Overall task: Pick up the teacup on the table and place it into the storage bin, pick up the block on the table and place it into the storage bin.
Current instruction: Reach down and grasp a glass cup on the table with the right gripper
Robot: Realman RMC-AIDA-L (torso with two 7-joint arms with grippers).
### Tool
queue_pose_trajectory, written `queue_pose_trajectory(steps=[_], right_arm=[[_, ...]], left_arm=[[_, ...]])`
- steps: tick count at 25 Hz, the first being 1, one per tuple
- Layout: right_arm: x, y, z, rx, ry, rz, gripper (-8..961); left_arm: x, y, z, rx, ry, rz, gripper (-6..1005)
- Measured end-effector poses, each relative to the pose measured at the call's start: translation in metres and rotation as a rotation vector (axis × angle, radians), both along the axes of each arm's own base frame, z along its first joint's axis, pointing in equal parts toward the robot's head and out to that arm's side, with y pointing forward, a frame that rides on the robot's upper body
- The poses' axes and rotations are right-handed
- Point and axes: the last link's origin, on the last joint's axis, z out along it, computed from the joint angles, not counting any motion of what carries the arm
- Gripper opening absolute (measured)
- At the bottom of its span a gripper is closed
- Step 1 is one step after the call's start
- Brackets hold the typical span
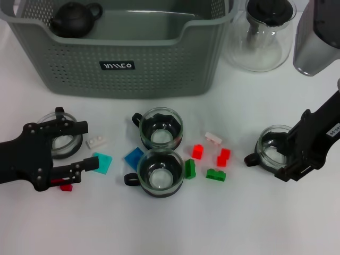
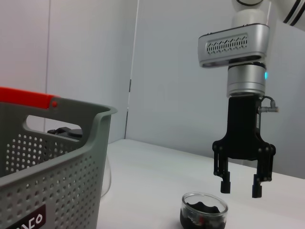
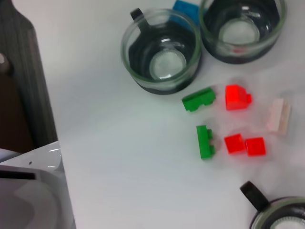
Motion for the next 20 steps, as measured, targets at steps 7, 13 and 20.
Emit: queue_pose_trajectory(steps=[7, 13, 20], right_arm=[[0.006, 0.004, -0.003, 0.046, -0.031, -0.023, 595], [0.019, 0.008, -0.015, 0.055, -0.063, -0.04, 595], [0.037, 0.01, -0.036, 0.044, -0.1, -0.052, 588]], left_arm=[[-0.001, 0.002, -0.001, 0.002, 0.01, 0.004, 743], [-0.001, 0.002, -0.002, 0.003, 0.01, 0.004, 743], [0.0, 0.002, -0.002, 0.004, 0.008, 0.005, 742]])
